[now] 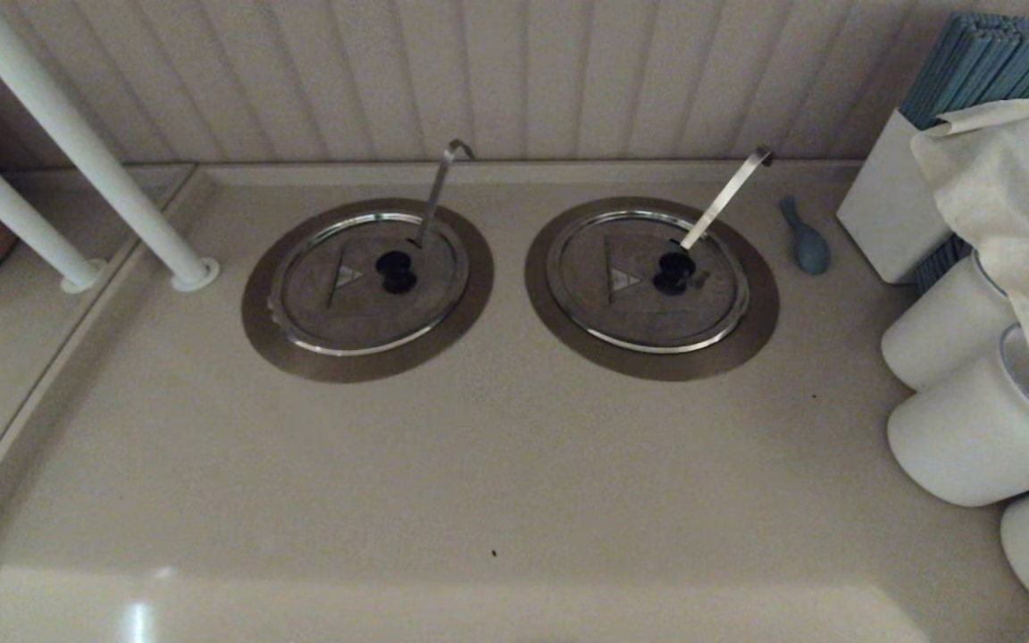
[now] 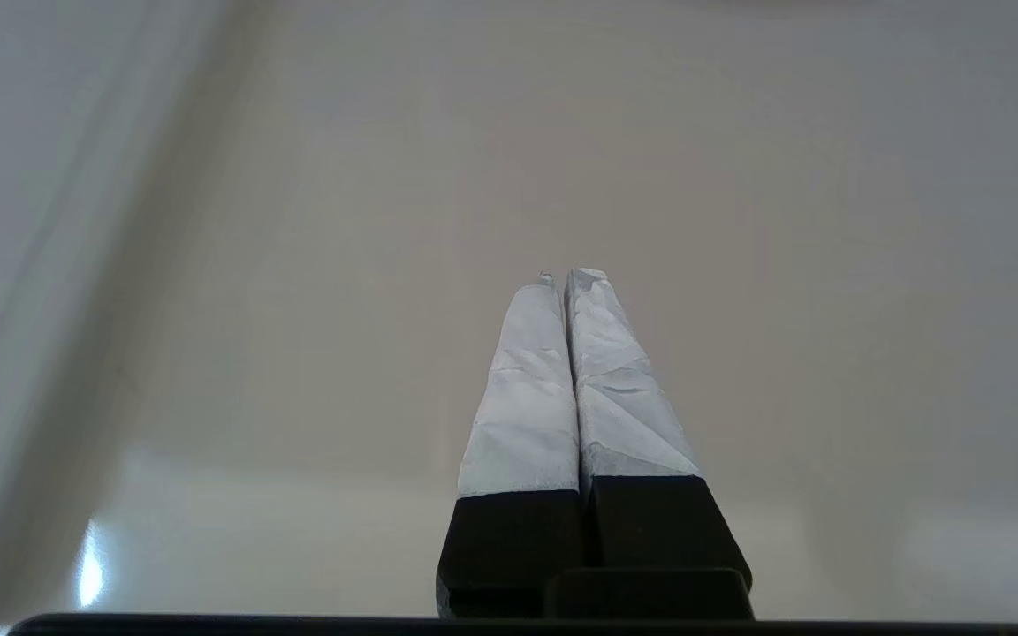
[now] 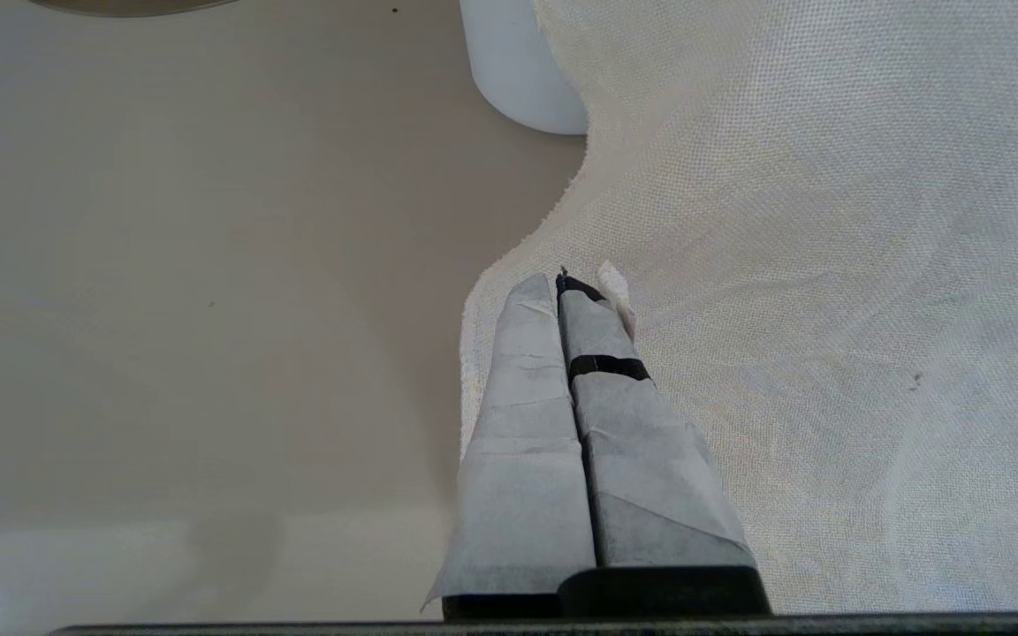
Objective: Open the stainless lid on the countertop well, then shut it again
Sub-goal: Open the lid
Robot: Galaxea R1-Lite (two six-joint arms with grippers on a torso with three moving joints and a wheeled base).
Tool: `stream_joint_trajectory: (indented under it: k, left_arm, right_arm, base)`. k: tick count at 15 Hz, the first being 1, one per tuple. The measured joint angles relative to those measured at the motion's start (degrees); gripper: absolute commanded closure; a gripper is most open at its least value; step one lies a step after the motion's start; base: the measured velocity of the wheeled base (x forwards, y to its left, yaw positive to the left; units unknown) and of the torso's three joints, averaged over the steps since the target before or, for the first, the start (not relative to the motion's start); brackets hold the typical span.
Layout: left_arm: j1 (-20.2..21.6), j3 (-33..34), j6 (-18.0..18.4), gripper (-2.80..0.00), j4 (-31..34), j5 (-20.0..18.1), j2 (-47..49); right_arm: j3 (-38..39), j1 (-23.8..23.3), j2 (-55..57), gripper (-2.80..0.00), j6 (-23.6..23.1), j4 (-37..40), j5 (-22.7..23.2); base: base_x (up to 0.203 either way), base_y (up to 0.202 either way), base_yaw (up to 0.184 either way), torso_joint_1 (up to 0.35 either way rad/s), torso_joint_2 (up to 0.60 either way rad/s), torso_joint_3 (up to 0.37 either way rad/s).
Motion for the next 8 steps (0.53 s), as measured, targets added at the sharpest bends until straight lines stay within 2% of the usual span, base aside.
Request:
stream_joint_trajectory:
  k: [2,4,8]
  left_arm:
    - [0.0,-7.2,-0.5,0.0,1.2,0.3,1.9]
    - [0.0,-11.6,-0.4,0.0,-0.7,0.2,6.9]
    - [0.0,-14.7,-1.2,0.0,-15.2,-1.0,24.8]
  right_arm:
    - [0.0,0.0,0.0,0.0,0.0,0.0,0.0]
    - [0.0,0.0,0.0,0.0,0.0,0.0,0.0]
    - [0.0,0.0,0.0,0.0,0.0,0.0,0.0]
  base:
    - [0.0,0.0,0.0,0.0,0.0,0.0]
    - [0.0,0.0,0.0,0.0,0.0,0.0]
    - [0.0,0.0,0.0,0.0,0.0,0.0]
